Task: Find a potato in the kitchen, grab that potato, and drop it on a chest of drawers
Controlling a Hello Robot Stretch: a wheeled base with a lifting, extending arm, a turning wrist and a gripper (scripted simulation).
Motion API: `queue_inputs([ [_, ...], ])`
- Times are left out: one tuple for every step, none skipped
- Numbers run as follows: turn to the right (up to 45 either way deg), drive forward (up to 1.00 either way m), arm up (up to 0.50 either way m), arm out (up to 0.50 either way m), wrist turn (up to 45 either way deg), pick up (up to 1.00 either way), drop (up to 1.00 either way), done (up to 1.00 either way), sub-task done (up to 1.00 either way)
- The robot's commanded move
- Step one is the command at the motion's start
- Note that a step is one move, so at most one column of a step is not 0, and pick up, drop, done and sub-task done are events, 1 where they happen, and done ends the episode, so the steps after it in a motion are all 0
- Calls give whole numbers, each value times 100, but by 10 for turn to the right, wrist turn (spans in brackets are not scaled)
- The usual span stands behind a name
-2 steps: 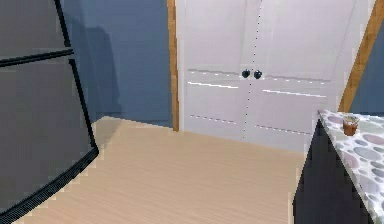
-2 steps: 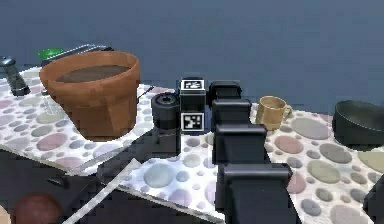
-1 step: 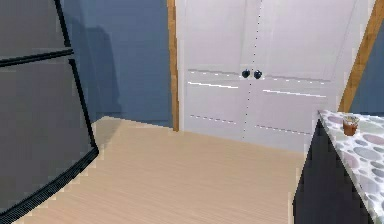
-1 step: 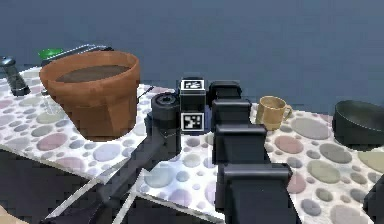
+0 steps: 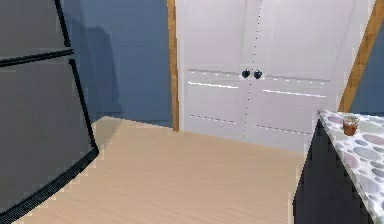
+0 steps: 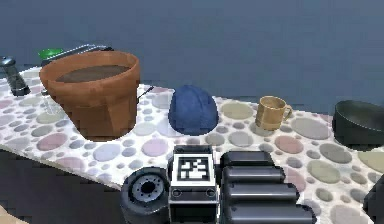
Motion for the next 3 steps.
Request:
queue_inputs([
  [-450, 0, 0, 0, 0, 0, 0, 0, 0],
  [-240, 0, 0, 0, 0, 0, 0, 0, 0],
  [0, 10, 0, 0, 0, 0, 0, 0, 0],
])
